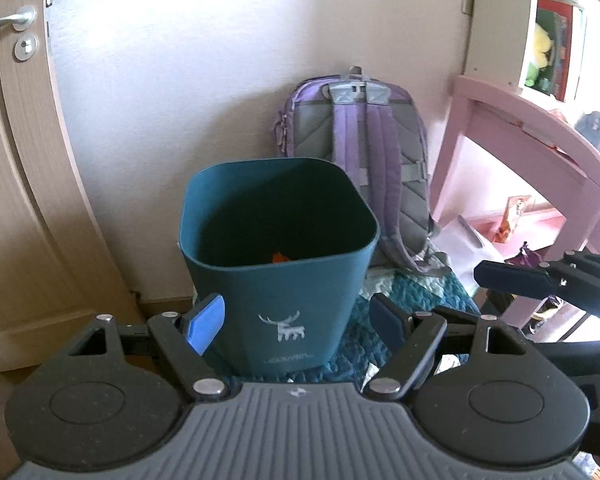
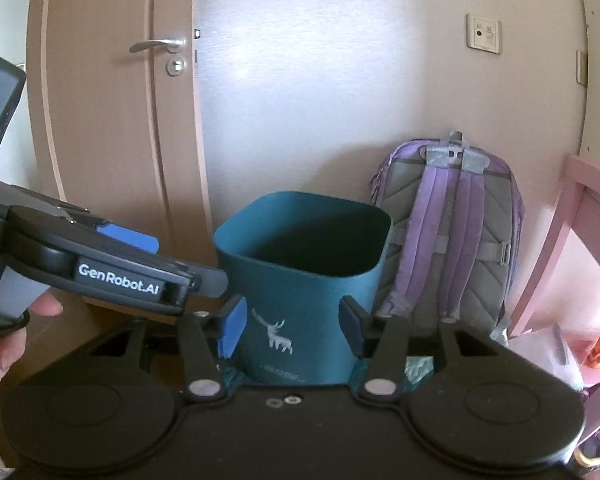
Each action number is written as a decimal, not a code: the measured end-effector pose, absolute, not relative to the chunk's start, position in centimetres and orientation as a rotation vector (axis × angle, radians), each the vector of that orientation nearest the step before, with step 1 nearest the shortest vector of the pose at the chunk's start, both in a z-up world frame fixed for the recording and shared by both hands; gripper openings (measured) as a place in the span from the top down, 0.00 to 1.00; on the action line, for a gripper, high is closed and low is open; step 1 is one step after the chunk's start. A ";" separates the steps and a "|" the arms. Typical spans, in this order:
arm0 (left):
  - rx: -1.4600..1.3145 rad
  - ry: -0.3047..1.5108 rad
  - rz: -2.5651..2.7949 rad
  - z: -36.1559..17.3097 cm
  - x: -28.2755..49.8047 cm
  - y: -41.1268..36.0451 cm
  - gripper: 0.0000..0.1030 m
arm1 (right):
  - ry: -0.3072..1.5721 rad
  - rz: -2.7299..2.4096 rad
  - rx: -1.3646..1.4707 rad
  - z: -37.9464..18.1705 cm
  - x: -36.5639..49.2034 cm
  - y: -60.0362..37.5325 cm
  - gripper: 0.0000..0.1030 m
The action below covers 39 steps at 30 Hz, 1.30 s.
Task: Collect trash
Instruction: 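Move both open tools back down toward the red mesh and carton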
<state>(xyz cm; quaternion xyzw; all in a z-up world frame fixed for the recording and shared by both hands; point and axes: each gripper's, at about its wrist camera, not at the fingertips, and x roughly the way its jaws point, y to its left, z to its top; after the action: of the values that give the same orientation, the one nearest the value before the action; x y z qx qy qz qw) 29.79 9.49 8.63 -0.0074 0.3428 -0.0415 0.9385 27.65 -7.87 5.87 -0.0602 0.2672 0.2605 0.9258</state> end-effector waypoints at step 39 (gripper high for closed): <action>-0.049 0.976 -0.153 -24.1 32.0 14.4 0.03 | 1.117 0.344 -0.025 -32.6 30.6 -12.9 0.43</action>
<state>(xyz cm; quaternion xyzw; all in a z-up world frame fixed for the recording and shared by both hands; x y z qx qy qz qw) 32.02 14.38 -24.11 -0.0236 0.4685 -0.0734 0.8801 30.61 -12.92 -32.64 -0.0119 0.5271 0.1623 0.8341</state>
